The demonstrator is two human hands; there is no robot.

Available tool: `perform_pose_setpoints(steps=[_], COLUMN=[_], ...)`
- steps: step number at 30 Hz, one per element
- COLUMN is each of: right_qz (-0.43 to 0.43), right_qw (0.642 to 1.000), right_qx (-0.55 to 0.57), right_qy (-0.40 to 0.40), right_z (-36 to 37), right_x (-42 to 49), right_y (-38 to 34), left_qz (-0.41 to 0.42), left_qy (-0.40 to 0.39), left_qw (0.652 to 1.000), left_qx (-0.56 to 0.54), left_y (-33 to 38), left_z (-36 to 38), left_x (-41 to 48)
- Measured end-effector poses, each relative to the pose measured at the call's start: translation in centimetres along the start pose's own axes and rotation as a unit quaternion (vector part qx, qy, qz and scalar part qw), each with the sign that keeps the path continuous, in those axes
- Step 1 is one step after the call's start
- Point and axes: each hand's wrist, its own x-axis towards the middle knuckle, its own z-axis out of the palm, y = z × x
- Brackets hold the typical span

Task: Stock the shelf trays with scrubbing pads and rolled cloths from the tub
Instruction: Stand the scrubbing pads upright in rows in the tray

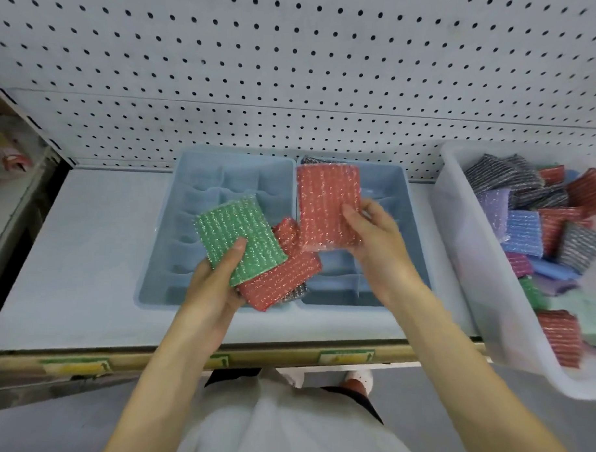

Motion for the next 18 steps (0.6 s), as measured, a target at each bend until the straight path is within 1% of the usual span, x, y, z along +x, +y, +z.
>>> perform_pose_setpoints(steps=[1, 2, 3, 4, 6, 7, 9, 10, 12, 18], right_qz=[-0.046, -0.096, -0.139, -0.171, -0.203, -0.219, -0.271, -0.294, -0.319, -0.375], right_qw=[0.997, 0.986, 0.967, 0.941, 0.892, 0.860, 0.782, 0.754, 0.723, 0.684], right_qx=[-0.040, -0.110, -0.194, -0.277, -0.402, -0.460, -0.561, -0.587, -0.612, -0.625], right_qy=[0.041, 0.075, 0.092, 0.092, 0.050, 0.031, 0.020, 0.022, 0.021, 0.031], right_z=[-1.0, -1.9, -2.7, -3.4, -4.1, -4.1, -3.7, -3.4, -2.9, -3.0], right_x=[1.1, 2.3, 3.3, 4.2, 5.3, 5.5, 5.8, 5.9, 6.6, 8.4], right_y=[-0.2, -0.3, -0.2, 0.1, 1.3, 1.9, 3.2, 3.7, 4.4, 5.6], left_qz=[-0.003, -0.002, 0.002, 0.006, 0.011, 0.011, 0.007, 0.005, 0.001, -0.010], left_qy=[0.017, 0.030, 0.035, 0.036, 0.037, 0.038, 0.044, 0.044, 0.041, 0.028], left_qw=[1.000, 0.999, 0.999, 0.999, 0.999, 0.999, 0.999, 0.999, 0.999, 0.999], left_qx=[-0.011, -0.014, -0.011, -0.006, -0.002, -0.003, -0.003, -0.002, 0.005, 0.013], left_y=[0.1, 0.3, 0.5, 0.6, 0.9, 1.0, 1.1, 1.0, 0.9, 0.4], left_z=[-0.5, -0.9, -1.4, -1.7, -2.2, -2.4, -2.5, -2.5, -2.5, -2.5], left_x=[0.3, 0.4, 0.5, 0.6, 0.6, 0.7, 0.7, 0.7, 0.7, 0.2])
